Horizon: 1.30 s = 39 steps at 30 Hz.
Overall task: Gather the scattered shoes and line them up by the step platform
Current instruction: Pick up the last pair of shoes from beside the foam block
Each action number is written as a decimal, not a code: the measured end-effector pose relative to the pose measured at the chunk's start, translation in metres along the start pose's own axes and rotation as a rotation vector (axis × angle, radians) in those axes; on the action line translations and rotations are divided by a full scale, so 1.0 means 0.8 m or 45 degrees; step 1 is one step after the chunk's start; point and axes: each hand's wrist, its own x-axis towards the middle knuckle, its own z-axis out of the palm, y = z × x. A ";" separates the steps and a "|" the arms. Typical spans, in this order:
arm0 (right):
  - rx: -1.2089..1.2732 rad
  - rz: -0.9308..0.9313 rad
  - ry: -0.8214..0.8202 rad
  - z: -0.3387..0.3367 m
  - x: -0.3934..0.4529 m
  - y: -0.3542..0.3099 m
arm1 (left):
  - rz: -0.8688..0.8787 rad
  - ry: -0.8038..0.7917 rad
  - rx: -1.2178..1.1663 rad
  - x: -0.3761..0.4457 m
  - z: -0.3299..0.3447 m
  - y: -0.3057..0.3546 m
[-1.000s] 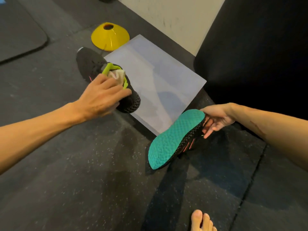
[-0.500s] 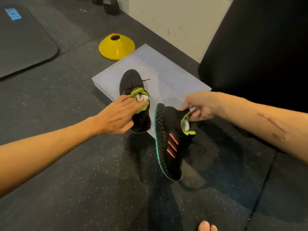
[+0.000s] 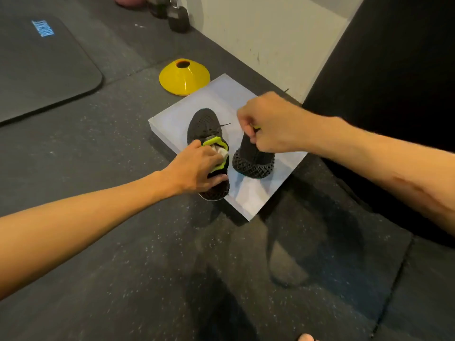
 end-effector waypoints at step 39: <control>0.579 0.209 0.100 -0.350 -0.135 -0.143 | -1.036 -0.245 -0.562 0.031 -0.577 0.131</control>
